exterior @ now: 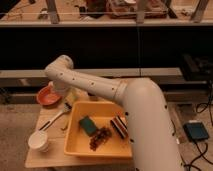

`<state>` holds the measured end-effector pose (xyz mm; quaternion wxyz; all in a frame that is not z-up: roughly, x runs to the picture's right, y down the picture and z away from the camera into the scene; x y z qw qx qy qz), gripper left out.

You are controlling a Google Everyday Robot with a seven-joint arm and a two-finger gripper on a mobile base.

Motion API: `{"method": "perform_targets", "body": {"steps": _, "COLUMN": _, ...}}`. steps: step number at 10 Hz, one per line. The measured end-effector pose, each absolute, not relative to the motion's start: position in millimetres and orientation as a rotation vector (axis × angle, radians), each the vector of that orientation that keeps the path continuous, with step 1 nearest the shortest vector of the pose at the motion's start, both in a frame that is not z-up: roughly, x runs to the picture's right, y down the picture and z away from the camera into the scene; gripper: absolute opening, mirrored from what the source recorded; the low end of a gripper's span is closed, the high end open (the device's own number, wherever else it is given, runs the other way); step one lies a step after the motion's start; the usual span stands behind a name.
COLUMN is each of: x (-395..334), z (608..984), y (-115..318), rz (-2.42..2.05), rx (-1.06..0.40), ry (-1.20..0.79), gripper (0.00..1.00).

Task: Place brush in red bowl

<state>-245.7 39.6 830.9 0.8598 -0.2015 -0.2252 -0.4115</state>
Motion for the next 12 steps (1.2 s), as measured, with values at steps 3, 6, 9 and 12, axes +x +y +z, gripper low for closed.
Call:
{"method": "perform_targets", "body": {"steps": 3, "x": -244.8, "z": 832.4, "y": 41.6, "rz": -0.865, "rx": -0.427, "ry": -0.472, "gripper": 0.8}}
{"method": "perform_targets", "body": {"steps": 6, "x": -243.2, "z": 827.2, "y": 36.9, "rz": -0.862, "rx": -0.43, "ry": -0.469, "gripper": 0.8}}
{"method": "perform_targets", "body": {"steps": 9, "x": -243.7, "z": 821.4, "y": 30.8, "rz": -0.862, "rx": -0.425, "ry": -0.471, "gripper": 0.8}}
{"method": "perform_targets", "body": {"steps": 12, "x": -247.4, "z": 829.4, "y": 36.5, "rz": -0.876, "rx": -0.435, "ry": -0.468, "gripper": 0.8}}
